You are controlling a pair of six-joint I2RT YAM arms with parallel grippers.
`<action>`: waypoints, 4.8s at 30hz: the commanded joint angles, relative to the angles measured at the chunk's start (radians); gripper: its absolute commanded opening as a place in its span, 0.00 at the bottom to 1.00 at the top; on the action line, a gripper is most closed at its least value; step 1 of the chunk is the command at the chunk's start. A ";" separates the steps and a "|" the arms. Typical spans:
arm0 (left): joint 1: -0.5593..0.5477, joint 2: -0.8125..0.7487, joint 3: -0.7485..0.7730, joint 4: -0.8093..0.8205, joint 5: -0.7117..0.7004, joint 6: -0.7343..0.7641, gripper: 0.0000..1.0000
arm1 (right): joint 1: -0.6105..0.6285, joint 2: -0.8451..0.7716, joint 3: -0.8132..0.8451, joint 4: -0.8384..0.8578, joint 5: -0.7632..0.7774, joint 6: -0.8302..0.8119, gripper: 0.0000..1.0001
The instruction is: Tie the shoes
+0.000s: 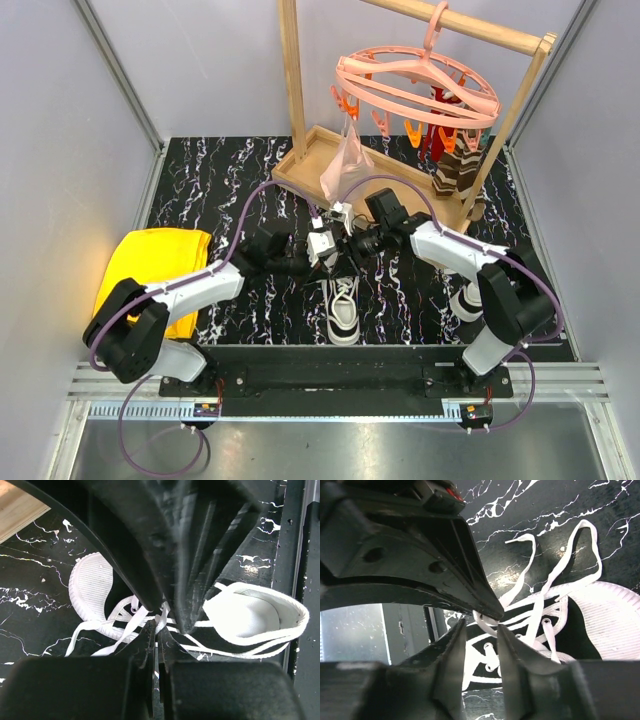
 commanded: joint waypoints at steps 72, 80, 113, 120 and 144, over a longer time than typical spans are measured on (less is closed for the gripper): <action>0.094 0.542 0.588 -0.835 -0.178 1.239 0.53 | 0.011 -0.031 -0.053 0.054 0.069 -0.071 0.00; 0.103 0.556 0.628 -0.869 -0.174 1.232 0.17 | 0.011 -0.037 -0.057 0.056 0.072 -0.080 0.00; -0.128 -0.146 0.220 -0.582 0.057 0.460 0.00 | 0.011 -0.043 -0.002 0.114 0.128 -0.023 0.00; -0.227 -0.043 0.265 -0.475 0.012 0.402 0.00 | 0.009 -0.081 -0.022 0.105 0.109 -0.043 0.00; -0.271 0.135 0.251 0.019 0.187 -0.005 0.30 | 0.011 -0.112 -0.060 0.103 0.071 -0.080 0.00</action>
